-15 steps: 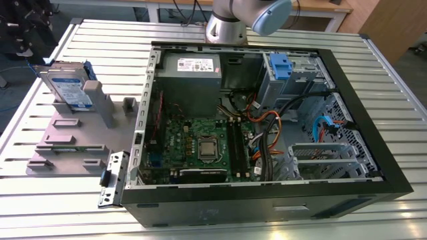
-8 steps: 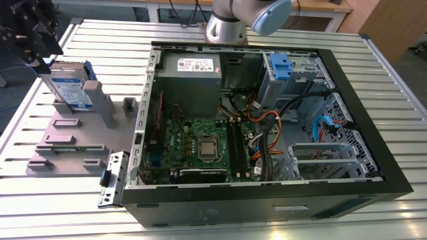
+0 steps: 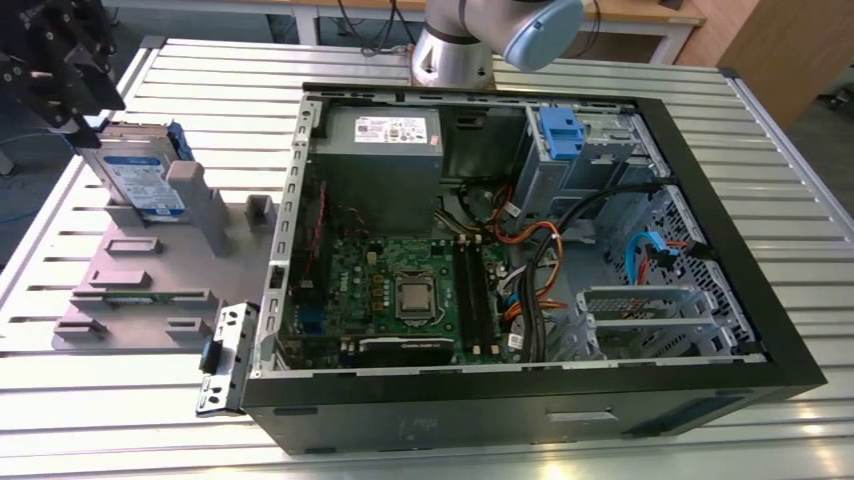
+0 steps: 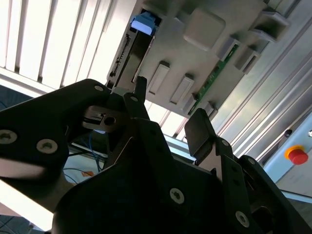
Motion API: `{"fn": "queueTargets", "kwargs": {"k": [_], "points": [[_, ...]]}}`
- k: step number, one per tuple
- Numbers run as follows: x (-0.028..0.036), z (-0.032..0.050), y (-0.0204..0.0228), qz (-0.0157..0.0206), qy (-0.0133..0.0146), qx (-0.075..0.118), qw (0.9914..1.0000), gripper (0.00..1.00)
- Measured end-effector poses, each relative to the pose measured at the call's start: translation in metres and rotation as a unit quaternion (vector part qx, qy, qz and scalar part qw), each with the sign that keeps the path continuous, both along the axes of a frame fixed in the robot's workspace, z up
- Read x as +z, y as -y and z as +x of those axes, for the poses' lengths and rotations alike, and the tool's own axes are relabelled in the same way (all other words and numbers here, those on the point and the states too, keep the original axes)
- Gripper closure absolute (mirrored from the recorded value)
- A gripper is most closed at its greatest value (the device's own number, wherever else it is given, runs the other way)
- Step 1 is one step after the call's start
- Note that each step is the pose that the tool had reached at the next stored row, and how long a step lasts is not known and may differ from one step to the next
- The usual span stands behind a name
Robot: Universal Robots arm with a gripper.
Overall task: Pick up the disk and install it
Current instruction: 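Pick up the disk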
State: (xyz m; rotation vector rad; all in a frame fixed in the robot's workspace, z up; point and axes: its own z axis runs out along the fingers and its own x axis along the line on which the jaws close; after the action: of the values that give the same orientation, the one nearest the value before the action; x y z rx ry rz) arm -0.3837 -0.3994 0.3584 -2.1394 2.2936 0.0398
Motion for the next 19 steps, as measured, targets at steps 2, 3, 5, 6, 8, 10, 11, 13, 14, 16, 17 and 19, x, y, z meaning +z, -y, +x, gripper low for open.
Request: {"fn": "queueTargets", "kwargs": {"k": [2, 3, 5, 6, 8, 10, 11, 13, 14, 16, 17, 19], "points": [[-0.0002, -0.0006, -0.0003, 0.0000, 0.0000, 0.000, 1.00000, 0.41], [-0.0002, -0.0009, -0.0005, 0.0000, -0.0001, 0.000, 1.00000, 0.41], [-0.0004, -0.0013, -0.0008, 0.0000, 0.0000, 0.000, 1.00000, 0.41], [-0.0004, -0.0015, -0.0009, -0.0001, -0.0001, 0.000, 1.00000, 0.41], [-0.0067, -0.0024, -0.0015, 0.0000, 0.0000, 0.000, 1.00000, 0.41], [-0.0067, -0.0024, -0.0015, 0.0000, 0.0000, 0.000, 1.00000, 0.41], [-0.0068, -0.0024, -0.0015, 0.0000, 0.0000, 0.000, 1.00000, 0.41], [-0.0096, -0.0024, -0.0015, 0.0000, -0.0001, 0.000, 1.00000, 0.41], [-0.0127, -0.0025, -0.0015, 0.0000, 0.0000, 0.000, 1.00000, 0.41], [-0.0130, -0.0027, -0.0016, 0.0000, 0.0000, 0.000, 1.00000, 0.41], [-0.0132, -0.0029, -0.0016, 0.0001, 0.0001, 0.000, 1.00000, 0.41], [-0.0133, -0.0035, -0.0020, 0.0000, 0.0000, 0.000, 1.00000, 0.41]]}}
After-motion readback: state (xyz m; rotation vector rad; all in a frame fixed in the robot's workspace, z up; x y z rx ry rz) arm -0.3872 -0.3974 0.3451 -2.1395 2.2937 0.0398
